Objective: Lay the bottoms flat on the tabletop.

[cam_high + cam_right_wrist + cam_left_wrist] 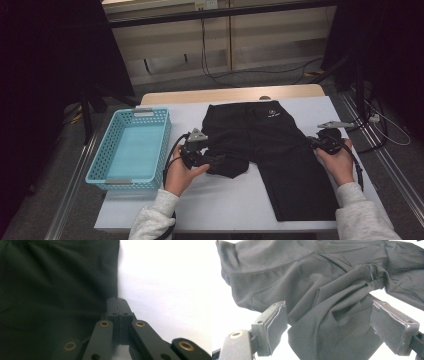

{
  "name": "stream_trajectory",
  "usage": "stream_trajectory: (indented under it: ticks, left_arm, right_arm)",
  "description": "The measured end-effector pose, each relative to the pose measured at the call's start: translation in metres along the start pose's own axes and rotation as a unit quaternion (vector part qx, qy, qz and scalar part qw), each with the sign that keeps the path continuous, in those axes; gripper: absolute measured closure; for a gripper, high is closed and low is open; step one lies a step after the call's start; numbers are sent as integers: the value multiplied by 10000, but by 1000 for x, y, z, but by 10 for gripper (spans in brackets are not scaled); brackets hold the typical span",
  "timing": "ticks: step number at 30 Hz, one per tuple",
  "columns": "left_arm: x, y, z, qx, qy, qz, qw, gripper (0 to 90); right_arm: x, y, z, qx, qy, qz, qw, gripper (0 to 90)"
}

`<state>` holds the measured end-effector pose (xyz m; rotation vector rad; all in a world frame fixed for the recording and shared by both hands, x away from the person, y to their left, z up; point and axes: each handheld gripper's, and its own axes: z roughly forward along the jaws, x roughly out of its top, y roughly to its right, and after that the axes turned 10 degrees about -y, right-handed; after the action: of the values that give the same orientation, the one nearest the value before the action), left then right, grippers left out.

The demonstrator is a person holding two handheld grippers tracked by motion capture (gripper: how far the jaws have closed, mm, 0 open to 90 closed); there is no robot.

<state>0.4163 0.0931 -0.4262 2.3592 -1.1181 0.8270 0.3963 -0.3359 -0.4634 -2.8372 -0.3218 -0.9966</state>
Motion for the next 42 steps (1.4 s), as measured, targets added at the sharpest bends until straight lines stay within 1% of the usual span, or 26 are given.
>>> stream_trajectory:
  ticks: [1,2,4,5,7,9,10,13,14,16,18,19,21,22,25,26,27,30,31,32,33,35,37,38,40,42]
  left_arm:
    - [0,0,0,0,-9,-1,10000,150]
    - [0,0,-1,-18,-9,-1,10000,150]
    - [0,-1,-1,14,2,18,10000,150]
    - [0,-1,-1,11,5,14,10000,150]
    - [0,0,-2,1,0,-5,10000,150]
    - [0,0,-2,12,11,33,10000,149]
    - [0,1,-2,-14,1,-9,10000,148]
    - [1,2,-3,-1,43,-14,10000,147]
    - [1,1,-4,11,20,37,10000,147]
    - [0,2,-4,20,39,6,10000,146]
    - [0,1,-5,18,45,-38,10000,145]
    - [0,1,-5,-6,16,-36,10000,141]
    - [-1,-1,-7,-7,41,-51,10000,140]
    - [-1,-2,-8,5,10,-38,10000,135]
    - [-2,-4,-10,30,49,-108,9999,129]
    - [-3,-5,-11,65,54,-77,9999,126]
    - [-3,-4,-11,42,38,-119,9999,125]
    - [-5,-5,-13,117,71,-127,9998,116]
    - [-6,-5,-14,99,44,-189,9998,113]
    - [-6,-6,-14,118,35,-163,9998,107]
    - [-7,-6,-14,130,23,-202,9997,102]
    - [-9,-7,-15,141,57,-191,9997,91]
    - [-10,-7,-15,140,71,-201,9997,80]
    - [-11,-7,-16,145,70,-209,9997,71]
    - [-12,-8,-17,128,92,-240,9996,56]
    - [-14,-8,-18,156,93,-266,9995,47]
  right_arm:
    - [-1,0,0,1,-22,-13,10000,899]
    - [-1,-1,0,-53,-12,-52,10000,866]
    - [0,-4,-4,-167,49,-112,9998,751]
    - [0,-5,-6,-143,73,-158,9997,716]
    - [1,-12,-10,-104,77,-236,9996,611]
    - [1,-19,-14,-10,112,-402,9991,557]
    - [1,-24,-16,9,141,-493,9987,513]
    - [1,-36,-21,157,208,-719,9971,455]
    - [0,-41,-23,181,245,-788,9964,424]
    - [1,-49,-24,296,300,-909,9950,386]
    - [2,-58,-24,414,327,-960,9940,343]
    - [2,-64,-24,546,319,-951,9935,330]
    - [3,-73,-22,684,276,-1012,9921,310]
    - [3,-80,-22,715,245,-1158,9904,295]
    - [4,-93,-21,809,251,-1372,9869,259]
    - [4,-96,-21,829,266,-1392,9864,254]
    - [4,-99,-21,870,272,-1406,9859,249]
    - [5,-109,-20,985,294,-1471,9838,229]
    - [6,-112,-20,1007,284,-1513,9829,228]
    - [6,-116,-20,1075,322,-1540,9817,228]
    - [7,-119,-20,1121,322,-1549,9810,228]
    - [8,-126,-21,1149,358,-1632,9792,231]
    - [9,-134,-20,1178,368,-1759,9766,251]
    - [9,-138,-20,1220,356,-1831,9748,283]
    - [10,-147,-18,1309,341,-1952,9714,298]
    - [10,-155,-17,1324,330,-2045,9693,312]
